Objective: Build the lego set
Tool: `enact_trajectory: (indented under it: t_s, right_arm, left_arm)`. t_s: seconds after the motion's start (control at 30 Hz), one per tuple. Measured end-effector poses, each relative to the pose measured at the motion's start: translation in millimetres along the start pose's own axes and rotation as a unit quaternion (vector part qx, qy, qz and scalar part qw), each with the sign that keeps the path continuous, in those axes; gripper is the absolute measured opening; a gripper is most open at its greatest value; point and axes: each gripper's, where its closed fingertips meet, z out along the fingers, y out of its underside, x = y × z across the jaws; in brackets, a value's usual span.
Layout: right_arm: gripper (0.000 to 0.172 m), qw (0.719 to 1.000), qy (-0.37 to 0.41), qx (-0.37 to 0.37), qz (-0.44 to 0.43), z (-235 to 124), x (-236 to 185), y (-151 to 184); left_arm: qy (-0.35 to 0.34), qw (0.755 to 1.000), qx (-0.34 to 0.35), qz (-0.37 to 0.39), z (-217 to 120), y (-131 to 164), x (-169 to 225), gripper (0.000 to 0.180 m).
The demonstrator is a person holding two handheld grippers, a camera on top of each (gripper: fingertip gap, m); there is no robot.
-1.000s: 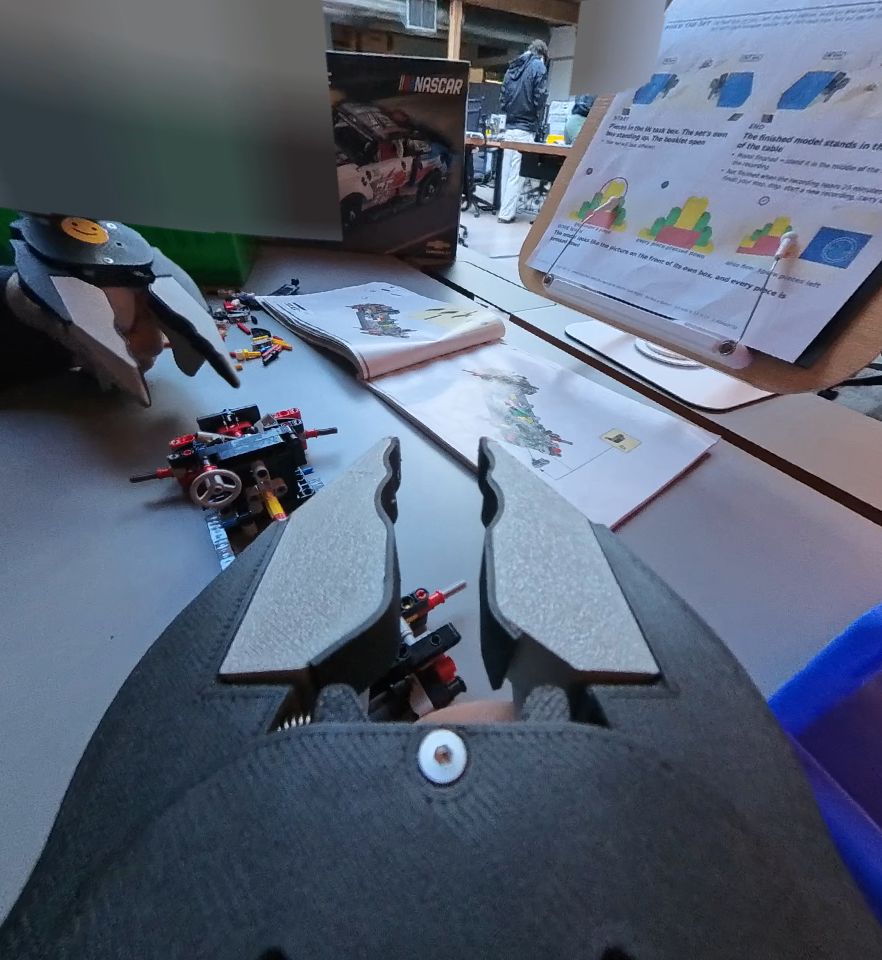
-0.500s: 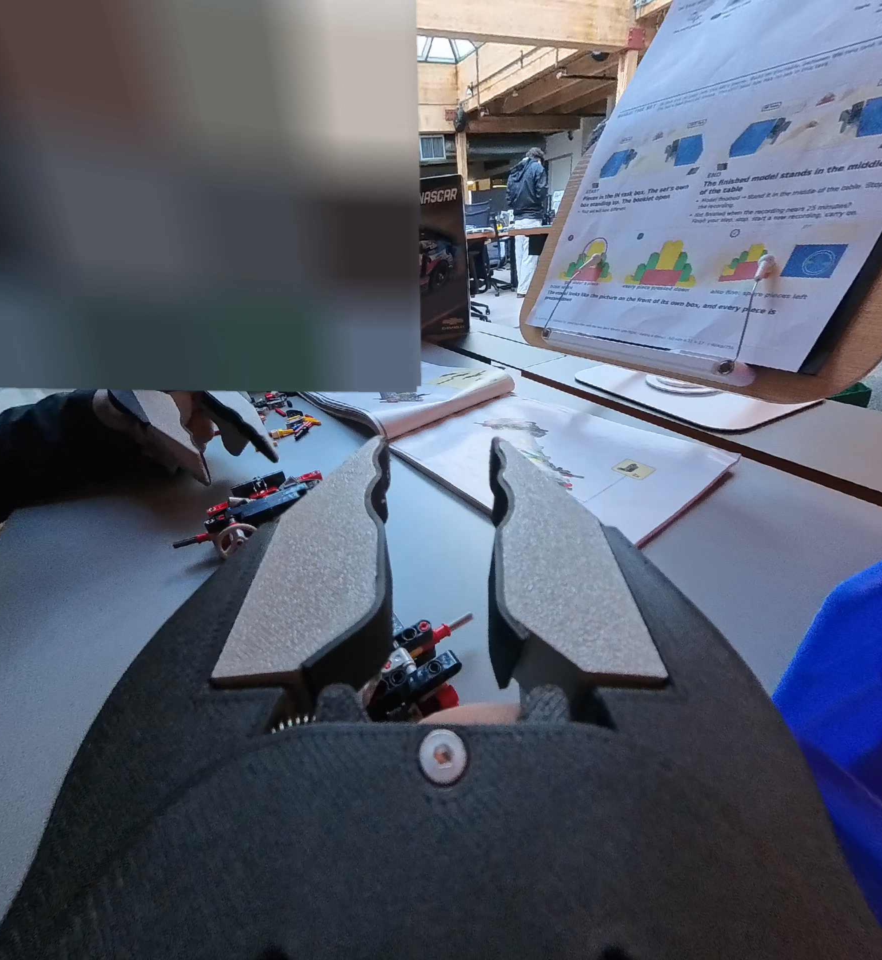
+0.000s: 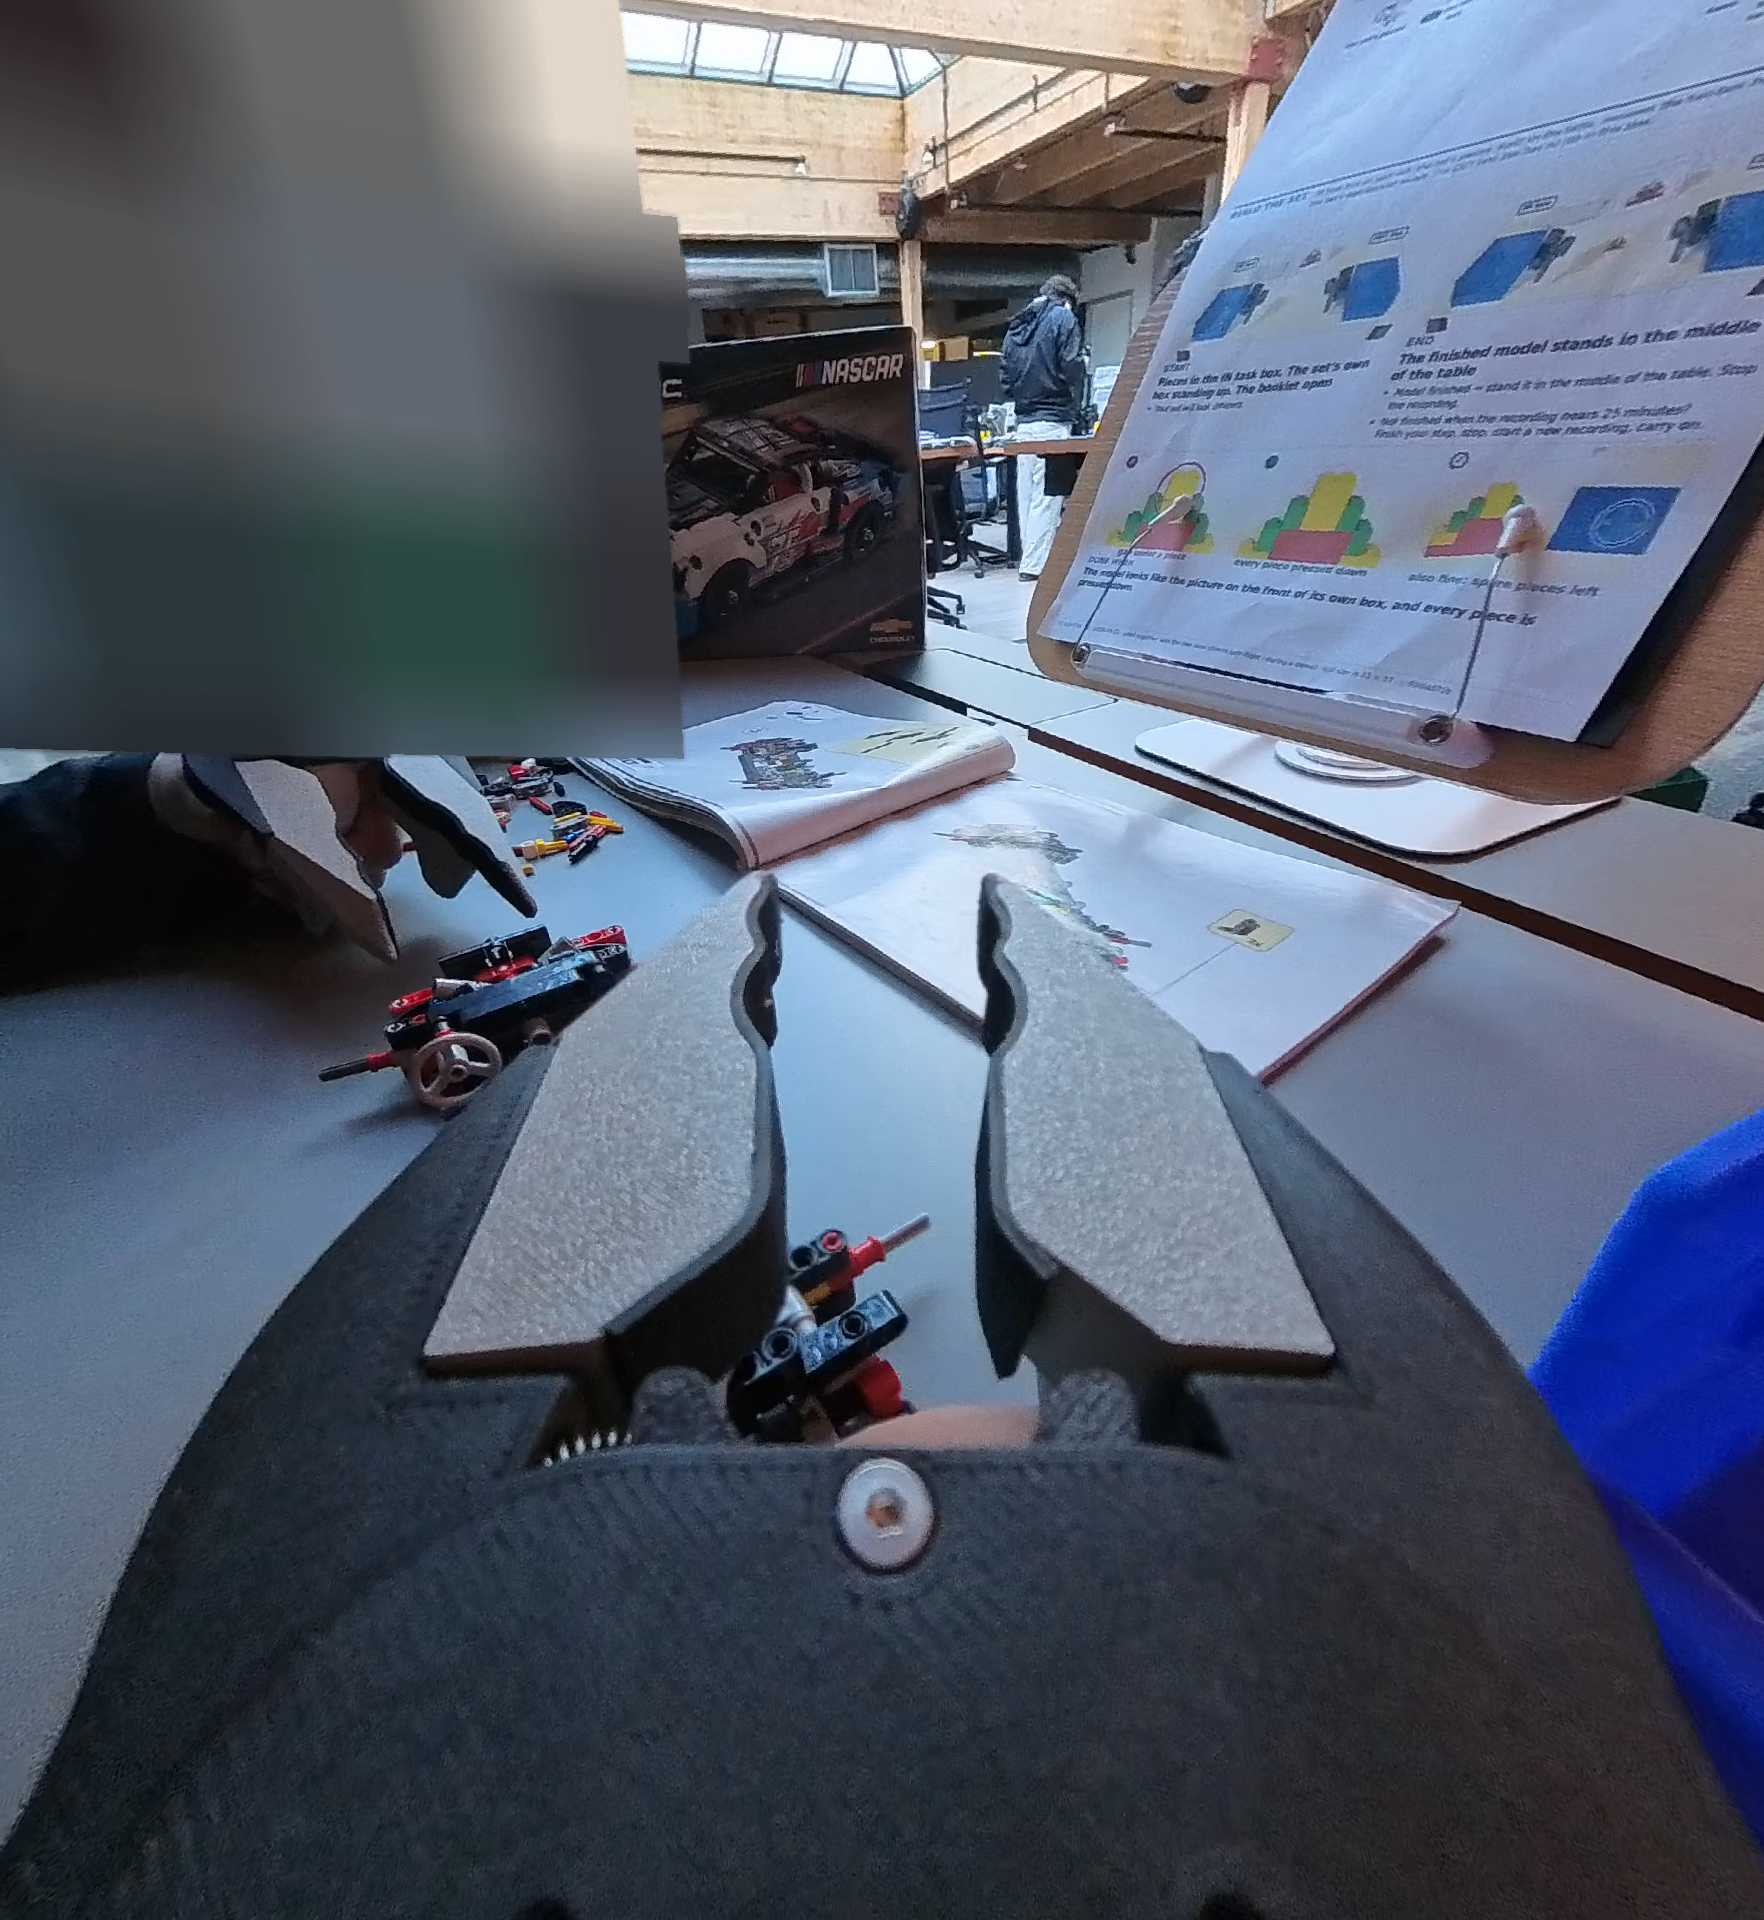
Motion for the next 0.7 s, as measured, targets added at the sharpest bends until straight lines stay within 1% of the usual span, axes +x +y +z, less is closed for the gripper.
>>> enact_trajectory:
  t_s: [0.1,0.33,0.7]
  right_arm:
    - [0.034,1.000,0.003,0.001,0.001,-0.7,1.6,-0.6]
    - [0.034,1.000,-0.002,0.003,0.004,2.5,-0.1,-3.6]
    - [0.034,1.000,0.002,0.000,-0.001,4.0,2.5,-5.7]
  left_arm:
    - [-0.003,1.000,0.003,-0.003,-1.1,-0.7,-0.9,0.055]
    - [-0.013,1.000,-0.006,0.027,-1.0,0.0,4.3,0.055]
    - [-0.017,0.999,-0.014,0.026,0.9,2.7,3.8,0.055]
